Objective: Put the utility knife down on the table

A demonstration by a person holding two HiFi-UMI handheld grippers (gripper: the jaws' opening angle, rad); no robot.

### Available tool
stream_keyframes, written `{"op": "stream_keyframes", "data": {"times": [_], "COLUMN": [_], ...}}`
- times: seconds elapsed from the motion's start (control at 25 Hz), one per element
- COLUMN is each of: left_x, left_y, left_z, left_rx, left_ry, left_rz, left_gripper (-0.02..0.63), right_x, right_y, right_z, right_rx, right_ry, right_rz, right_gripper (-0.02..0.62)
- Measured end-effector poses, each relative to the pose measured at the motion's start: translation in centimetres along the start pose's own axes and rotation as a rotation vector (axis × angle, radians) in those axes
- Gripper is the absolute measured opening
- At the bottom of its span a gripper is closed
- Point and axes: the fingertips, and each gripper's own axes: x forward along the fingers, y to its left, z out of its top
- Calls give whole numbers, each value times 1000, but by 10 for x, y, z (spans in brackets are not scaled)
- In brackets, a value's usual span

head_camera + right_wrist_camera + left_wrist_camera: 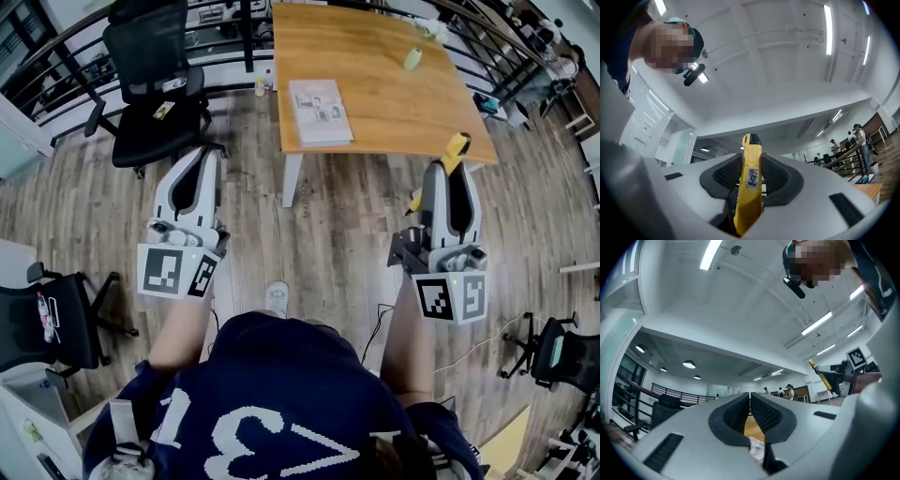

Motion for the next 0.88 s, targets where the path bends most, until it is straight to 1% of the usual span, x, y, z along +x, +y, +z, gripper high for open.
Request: {"op": "stream_keyframes", "data": {"times": [0.28, 0.44, 0.68, 0.88], "left_x": [43, 62, 99, 149], "left_y": [15, 21, 33, 51], "left_z": [-17, -31, -53, -59], "left_rx": [-17, -24, -18, 8], "left_ry": [18, 38, 49, 49], "left_rz": [-24, -20, 31, 106], "left_gripper": [23, 23, 23, 23], "right_x": [38, 56, 101, 168], "right_y": [-18, -32, -60, -94], "right_z": [-18, -35, -62, -79], "right_rx": [-1, 15, 44, 76], "right_ry": [22, 37, 43, 34], "right_rz": [-17, -18, 41, 121], "right_gripper": [140, 140, 140, 140]}}
